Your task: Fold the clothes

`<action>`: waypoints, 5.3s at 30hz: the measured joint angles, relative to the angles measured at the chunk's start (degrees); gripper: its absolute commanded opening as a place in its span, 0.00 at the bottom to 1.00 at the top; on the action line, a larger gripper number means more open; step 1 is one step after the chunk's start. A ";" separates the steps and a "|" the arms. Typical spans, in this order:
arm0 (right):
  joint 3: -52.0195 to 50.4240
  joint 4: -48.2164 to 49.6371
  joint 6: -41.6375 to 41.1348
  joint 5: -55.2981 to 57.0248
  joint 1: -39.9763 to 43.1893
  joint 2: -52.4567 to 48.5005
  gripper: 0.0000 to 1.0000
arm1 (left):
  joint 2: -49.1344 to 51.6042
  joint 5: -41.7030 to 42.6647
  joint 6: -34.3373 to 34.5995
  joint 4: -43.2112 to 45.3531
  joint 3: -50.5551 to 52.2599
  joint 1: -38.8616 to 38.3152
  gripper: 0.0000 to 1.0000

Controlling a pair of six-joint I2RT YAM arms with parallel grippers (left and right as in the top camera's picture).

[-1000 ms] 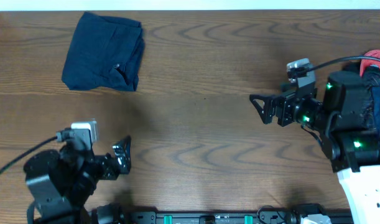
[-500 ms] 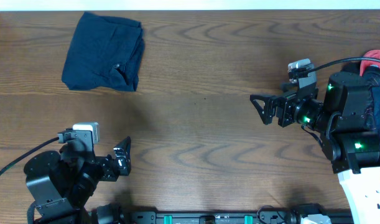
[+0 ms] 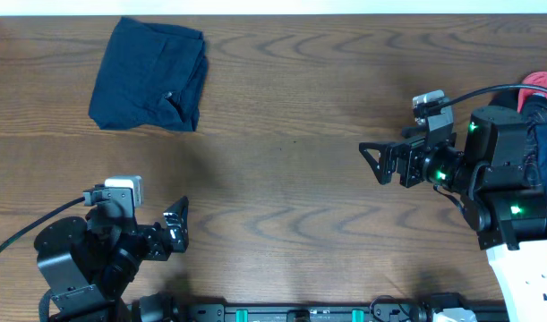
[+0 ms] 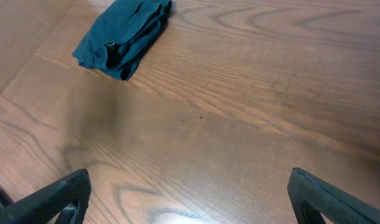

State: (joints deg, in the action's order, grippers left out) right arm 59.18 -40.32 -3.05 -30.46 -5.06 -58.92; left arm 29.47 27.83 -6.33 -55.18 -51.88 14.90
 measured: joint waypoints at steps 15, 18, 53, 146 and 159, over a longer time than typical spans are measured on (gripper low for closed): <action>-5.57 7.30 8.41 6.27 0.00 22.47 0.99 | 0.04 -0.02 -0.13 0.00 0.00 0.00 0.98; -11.63 11.28 8.70 8.61 0.00 28.30 0.99 | 0.04 -0.04 -0.15 -0.04 0.00 0.00 0.98; -58.80 37.99 8.46 11.56 0.00 58.23 0.99 | 0.04 -0.22 -0.15 -0.09 0.00 0.00 0.98; -58.80 37.97 8.48 11.34 0.00 58.23 0.99 | -28.85 -3.82 -1.20 38.49 45.27 -8.37 0.98; -58.80 37.97 8.46 11.34 0.00 58.23 0.99 | -28.85 -3.82 -1.20 38.49 45.27 -8.37 0.98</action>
State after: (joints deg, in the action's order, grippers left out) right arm 0.38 -2.35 5.41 -19.11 -5.06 -0.69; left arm 0.62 24.01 -7.53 -16.69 -6.61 6.52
